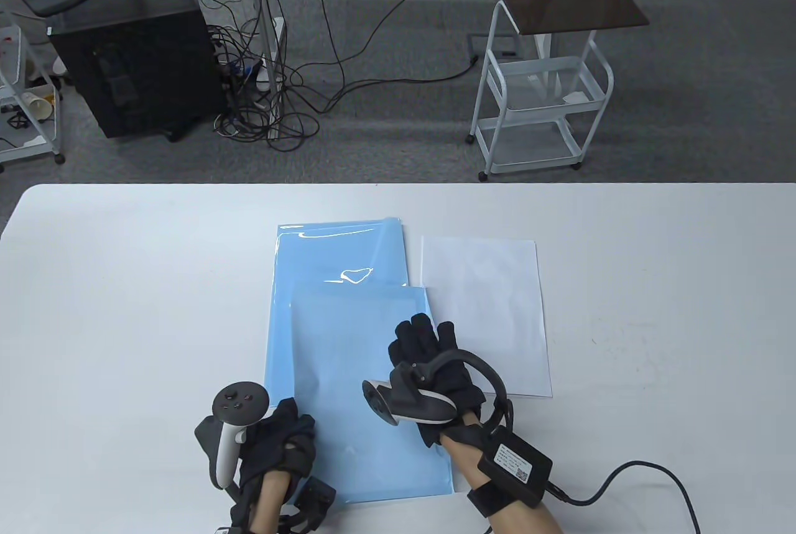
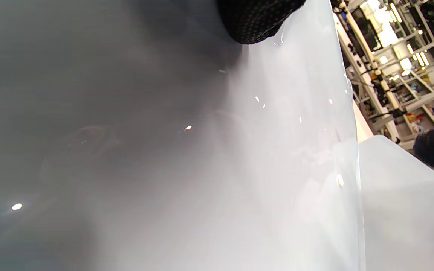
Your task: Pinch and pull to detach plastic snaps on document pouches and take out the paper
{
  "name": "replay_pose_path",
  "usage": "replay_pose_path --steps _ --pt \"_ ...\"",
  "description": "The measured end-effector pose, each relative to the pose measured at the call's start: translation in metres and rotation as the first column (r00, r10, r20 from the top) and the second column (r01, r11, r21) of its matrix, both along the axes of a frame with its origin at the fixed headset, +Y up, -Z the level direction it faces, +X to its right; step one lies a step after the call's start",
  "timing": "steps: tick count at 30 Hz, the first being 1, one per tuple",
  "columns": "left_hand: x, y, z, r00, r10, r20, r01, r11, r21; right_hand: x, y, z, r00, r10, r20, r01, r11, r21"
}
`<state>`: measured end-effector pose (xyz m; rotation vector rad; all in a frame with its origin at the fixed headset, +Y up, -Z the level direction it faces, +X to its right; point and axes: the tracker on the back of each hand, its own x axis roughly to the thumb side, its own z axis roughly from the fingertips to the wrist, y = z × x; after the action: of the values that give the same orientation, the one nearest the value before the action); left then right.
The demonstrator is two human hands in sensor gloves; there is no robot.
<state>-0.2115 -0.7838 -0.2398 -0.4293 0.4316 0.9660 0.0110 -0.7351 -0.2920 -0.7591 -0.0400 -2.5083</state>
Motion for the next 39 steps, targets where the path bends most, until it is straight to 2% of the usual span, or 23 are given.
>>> replay_pose_path --steps 3,5,8,11,13,17,24,27,31,34,39 --pt "0.000 0.000 0.000 1.000 0.000 -0.001 0.000 1.000 0.000 0.006 -0.006 0.011 0.992 0.019 -0.121 -0.021 1.000 -0.013" --pt "0.000 0.000 0.000 1.000 0.002 -0.002 -0.002 1.000 -0.001 0.012 -0.009 0.018 0.988 -0.004 -0.156 -0.001 0.999 -0.037" --pt "0.000 0.000 0.000 1.000 0.002 -0.005 -0.002 1.000 -0.001 0.023 -0.009 0.021 0.991 -0.096 -0.092 0.085 0.990 -0.113" --pt "0.000 0.000 0.000 1.000 -0.001 -0.007 0.001 1.000 0.000 0.039 -0.002 0.020 0.959 -0.278 0.050 0.282 0.938 -0.203" --pt "0.000 0.000 0.001 1.000 0.000 -0.007 0.000 1.000 -0.001 0.050 0.003 0.020 0.906 -0.385 0.178 0.420 0.872 -0.252" --pt "0.000 0.000 0.001 1.000 0.003 -0.006 -0.003 1.000 -0.002 0.067 0.008 0.021 0.765 -0.557 0.323 0.634 0.738 -0.232" --pt "-0.001 0.000 0.001 1.000 0.008 -0.013 -0.008 1.000 -0.006 0.098 -0.021 0.013 0.509 -0.694 0.510 0.853 0.487 -0.188" --pt "0.000 0.000 0.001 1.000 0.026 -0.010 -0.026 1.000 -0.007 0.108 -0.031 0.010 0.428 -0.703 0.568 0.899 0.397 -0.186" --pt "0.001 0.002 0.001 0.998 0.062 0.010 -0.062 0.998 0.008 0.116 -0.034 0.009 0.386 -0.729 0.566 0.917 0.372 -0.146" --pt "-0.002 0.004 0.001 0.989 0.147 -0.001 -0.147 0.989 0.028 0.117 -0.036 0.009 0.384 -0.730 0.565 0.916 0.381 -0.130" --pt "-0.005 0.003 0.003 0.927 0.376 -0.001 -0.376 0.926 0.034 0.115 -0.039 0.005 0.480 -0.727 0.491 0.858 0.506 -0.089"
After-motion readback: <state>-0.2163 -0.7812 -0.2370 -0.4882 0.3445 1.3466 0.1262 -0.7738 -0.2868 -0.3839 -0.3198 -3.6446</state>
